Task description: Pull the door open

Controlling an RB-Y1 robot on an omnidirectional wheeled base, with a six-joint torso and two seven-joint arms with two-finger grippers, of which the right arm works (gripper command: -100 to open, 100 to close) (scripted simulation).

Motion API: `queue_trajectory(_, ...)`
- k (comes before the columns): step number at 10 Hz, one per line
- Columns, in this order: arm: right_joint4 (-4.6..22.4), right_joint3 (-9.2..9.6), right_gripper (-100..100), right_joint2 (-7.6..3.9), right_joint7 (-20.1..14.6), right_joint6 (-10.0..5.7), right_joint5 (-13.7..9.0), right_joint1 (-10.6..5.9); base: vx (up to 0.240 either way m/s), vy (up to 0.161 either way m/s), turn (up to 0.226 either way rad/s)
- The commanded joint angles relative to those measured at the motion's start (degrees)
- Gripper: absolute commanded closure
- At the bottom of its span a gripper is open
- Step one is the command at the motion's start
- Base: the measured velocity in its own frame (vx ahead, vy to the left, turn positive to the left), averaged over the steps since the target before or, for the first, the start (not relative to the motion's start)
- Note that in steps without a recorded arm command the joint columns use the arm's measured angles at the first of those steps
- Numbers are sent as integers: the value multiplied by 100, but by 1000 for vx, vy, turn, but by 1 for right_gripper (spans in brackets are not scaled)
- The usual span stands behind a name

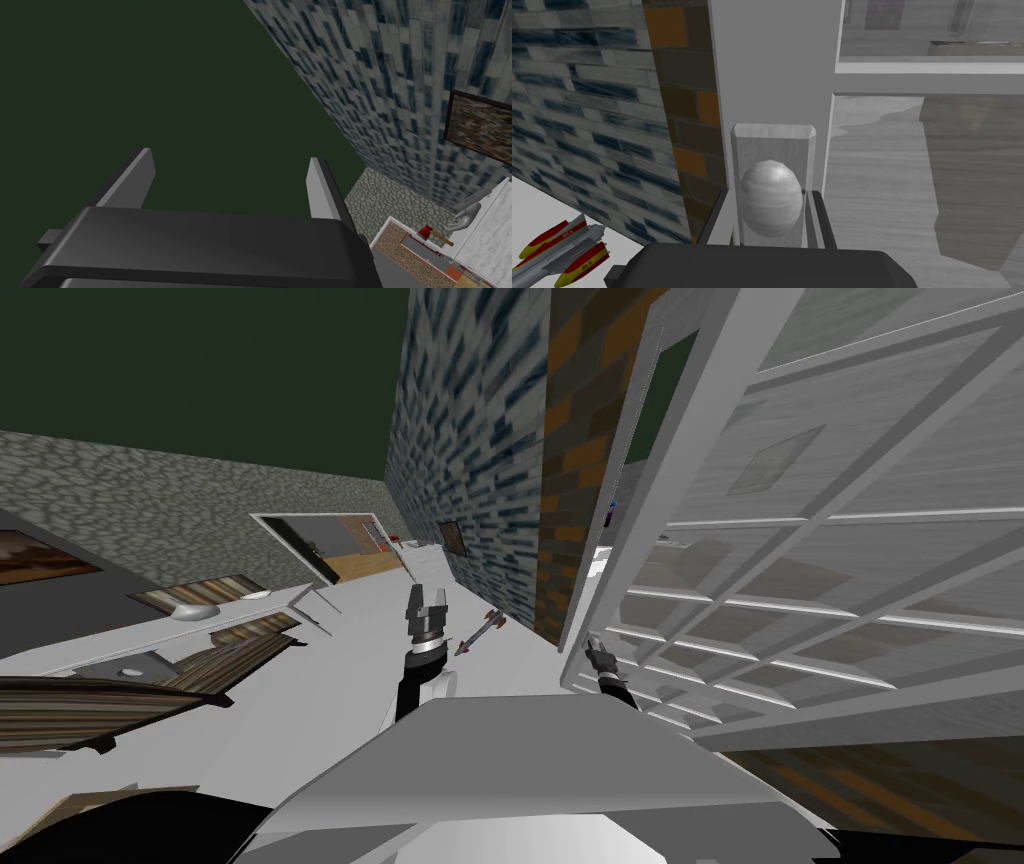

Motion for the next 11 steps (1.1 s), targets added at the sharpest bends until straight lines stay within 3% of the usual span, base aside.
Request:
queue_trajectory(1, -33, 110, 100, -93, -109, -74, 40, 65, -161, -20, 122)
queue_trajectory(3, -65, 214, 100, -180, -212, -144, 79, 126, -227, -14, 98)
queue_trajectory(6, -145, 484, 100, -407, -478, -324, 180, 285, -247, -5, 116)
queue_trajectory(7, -160, 532, 100, -448, -526, -357, 198, 313, -255, -36, 86)
queue_trajectory(8, -164, 498, 100, -419, -481, -311, 184, 300, -117, -8, 24)
queue_trajectory(9, -177, 656, 100, -515, -609, -440, 251, 395, -168, -24, 135)
queue_trajectory(11, -195, 797, 100, -627, -734, -582, 311, 479, -247, -39, 114)
